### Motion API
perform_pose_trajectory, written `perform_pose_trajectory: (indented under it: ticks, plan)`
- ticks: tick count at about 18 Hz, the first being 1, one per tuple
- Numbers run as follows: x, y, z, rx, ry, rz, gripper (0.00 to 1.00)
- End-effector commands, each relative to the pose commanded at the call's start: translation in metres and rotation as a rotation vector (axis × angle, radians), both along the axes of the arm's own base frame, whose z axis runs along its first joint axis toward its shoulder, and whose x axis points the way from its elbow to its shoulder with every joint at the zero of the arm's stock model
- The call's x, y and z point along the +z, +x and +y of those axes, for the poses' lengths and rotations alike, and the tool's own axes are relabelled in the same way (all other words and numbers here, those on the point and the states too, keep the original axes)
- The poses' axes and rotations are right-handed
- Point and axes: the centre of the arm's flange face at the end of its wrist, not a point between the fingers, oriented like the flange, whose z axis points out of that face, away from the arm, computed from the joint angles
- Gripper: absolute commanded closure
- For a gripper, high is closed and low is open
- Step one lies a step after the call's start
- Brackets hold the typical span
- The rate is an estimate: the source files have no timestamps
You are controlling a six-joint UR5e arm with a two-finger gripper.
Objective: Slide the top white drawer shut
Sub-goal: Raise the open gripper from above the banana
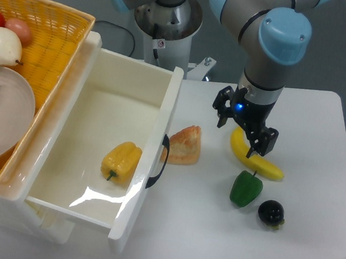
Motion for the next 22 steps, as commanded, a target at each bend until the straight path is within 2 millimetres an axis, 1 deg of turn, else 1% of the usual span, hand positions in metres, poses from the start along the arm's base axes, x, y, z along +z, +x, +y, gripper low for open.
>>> perform_pose_trajectory:
  ticks: [5, 7, 11, 15, 20, 22]
  plan:
    - [-0.001, -0.002, 0.002, 0.004, 0.006, 0.001, 0.00]
    - [-0.005, 0.000, 0.003, 0.006, 0.005, -0.004, 0.00]
    - [-0.032, 0.007, 0.002, 0.005, 0.006, -0.010, 0.00]
    - [-0.028, 0.005, 0.007, 0.013, 0.021, 0.015, 0.00]
    - [-0.032, 0.005, 0.004, 0.018, 0.013, 0.012, 0.00]
    - [-0.029, 0.002, 0.003, 0.066, 0.016, 0.011, 0.00]
